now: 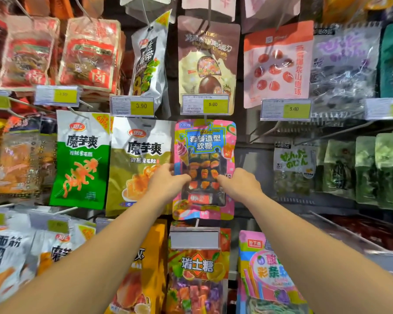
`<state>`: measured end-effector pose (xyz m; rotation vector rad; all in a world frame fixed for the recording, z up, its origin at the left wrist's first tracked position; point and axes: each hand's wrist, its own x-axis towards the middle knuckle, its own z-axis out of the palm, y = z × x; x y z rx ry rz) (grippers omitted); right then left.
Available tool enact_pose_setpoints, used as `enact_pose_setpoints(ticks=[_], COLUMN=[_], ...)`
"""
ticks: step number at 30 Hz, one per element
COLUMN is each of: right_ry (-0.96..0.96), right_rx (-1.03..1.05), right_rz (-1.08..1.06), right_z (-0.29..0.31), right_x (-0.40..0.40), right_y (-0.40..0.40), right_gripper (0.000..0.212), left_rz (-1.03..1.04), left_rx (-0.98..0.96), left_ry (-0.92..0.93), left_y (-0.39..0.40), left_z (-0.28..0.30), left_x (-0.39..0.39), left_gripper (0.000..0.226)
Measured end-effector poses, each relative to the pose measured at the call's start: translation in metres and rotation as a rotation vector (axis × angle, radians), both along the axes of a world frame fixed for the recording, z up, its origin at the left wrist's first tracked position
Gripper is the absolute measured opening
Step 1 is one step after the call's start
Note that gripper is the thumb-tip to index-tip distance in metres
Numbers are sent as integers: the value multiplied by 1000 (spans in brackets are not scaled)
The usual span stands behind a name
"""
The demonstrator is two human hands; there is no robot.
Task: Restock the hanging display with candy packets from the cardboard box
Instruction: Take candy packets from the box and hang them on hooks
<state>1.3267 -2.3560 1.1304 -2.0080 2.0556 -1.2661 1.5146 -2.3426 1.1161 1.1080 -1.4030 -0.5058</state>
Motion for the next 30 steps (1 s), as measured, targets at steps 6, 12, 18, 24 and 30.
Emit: enact_pose_setpoints(ticks=[6, 12, 18, 24, 30], right_ry=[-11, -24, 53, 189, 239], right_rx=[42, -14, -88, -39, 16], right_rz=[-43, -83, -144, -152, -118], right_z=[2, -2, -23, -68, -128], right_x=[11, 32, 62, 86, 115], right_y=[3, 36, 92, 145, 207], right_gripper=[43, 65, 54, 54, 60], left_rz=[-19, -20, -90, -134, -119], left_rx=[-13, 4, -34, -36, 12], left_ry=[-97, -222, -271, -377, -487], left_y=[18, 24, 52, 95, 156], left_z=[-2, -9, -24, -53, -101], left_x=[11, 27, 39, 62, 97], left_gripper=[32, 57, 89, 60, 63])
